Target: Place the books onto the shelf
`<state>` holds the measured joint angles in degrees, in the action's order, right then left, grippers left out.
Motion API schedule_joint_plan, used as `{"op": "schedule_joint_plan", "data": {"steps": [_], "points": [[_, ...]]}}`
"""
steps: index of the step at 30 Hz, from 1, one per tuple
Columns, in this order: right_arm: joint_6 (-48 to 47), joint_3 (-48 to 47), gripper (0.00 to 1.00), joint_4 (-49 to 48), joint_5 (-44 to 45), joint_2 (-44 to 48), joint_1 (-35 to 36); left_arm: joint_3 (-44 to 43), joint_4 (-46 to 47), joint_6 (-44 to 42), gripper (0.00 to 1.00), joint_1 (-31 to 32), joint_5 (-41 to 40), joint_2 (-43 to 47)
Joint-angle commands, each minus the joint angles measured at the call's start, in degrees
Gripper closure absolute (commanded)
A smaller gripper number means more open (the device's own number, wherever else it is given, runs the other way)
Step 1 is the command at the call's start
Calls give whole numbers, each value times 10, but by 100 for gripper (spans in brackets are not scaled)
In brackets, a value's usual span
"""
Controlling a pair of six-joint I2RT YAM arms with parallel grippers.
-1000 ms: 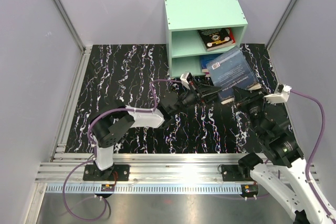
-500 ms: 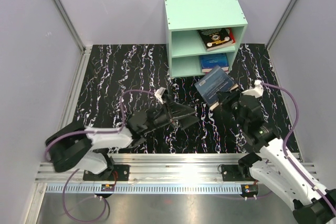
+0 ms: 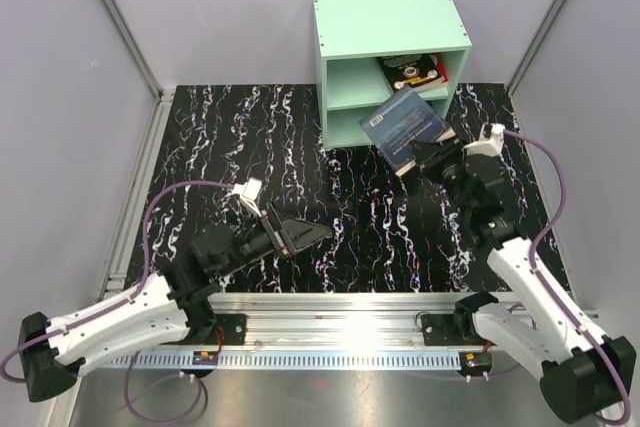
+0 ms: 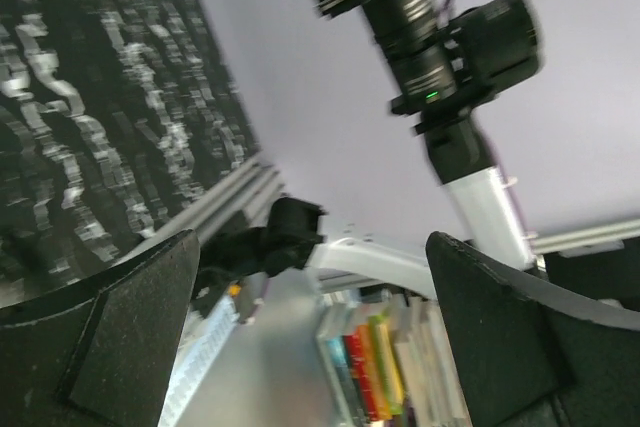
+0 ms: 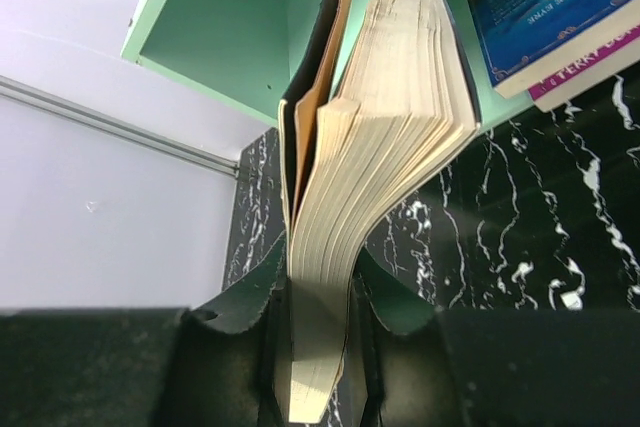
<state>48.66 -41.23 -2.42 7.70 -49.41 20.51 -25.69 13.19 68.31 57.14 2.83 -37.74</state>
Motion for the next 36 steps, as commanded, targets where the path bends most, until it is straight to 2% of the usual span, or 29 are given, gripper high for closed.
{"op": "schedule_joint_plan", "data": {"steps": [1,6,12,17,21,25,31,36], "points": [[20,-56,100,-140,-53,-22,-28,13,-131,-47,1,-1,-48,34],[62,-76,100,-195,-127,-82,-116,44,-208,-40,1,-1,-74,93],[141,-96,100,-303,-211,-189,-222,65,-240,-32,1,0,-107,137],[152,-138,100,-327,-213,-259,-241,68,-235,-32,1,0,-111,115],[183,-146,100,-392,-227,-299,-247,70,-219,-33,1,0,-110,98],[264,-136,100,-490,-269,-359,-264,67,-212,-35,1,-1,-108,79],[328,-90,100,-575,-279,-394,-272,71,-208,-35,1,0,-107,78],[394,-68,100,-646,-342,-385,-283,72,-217,-35,1,-1,-108,83]]}}
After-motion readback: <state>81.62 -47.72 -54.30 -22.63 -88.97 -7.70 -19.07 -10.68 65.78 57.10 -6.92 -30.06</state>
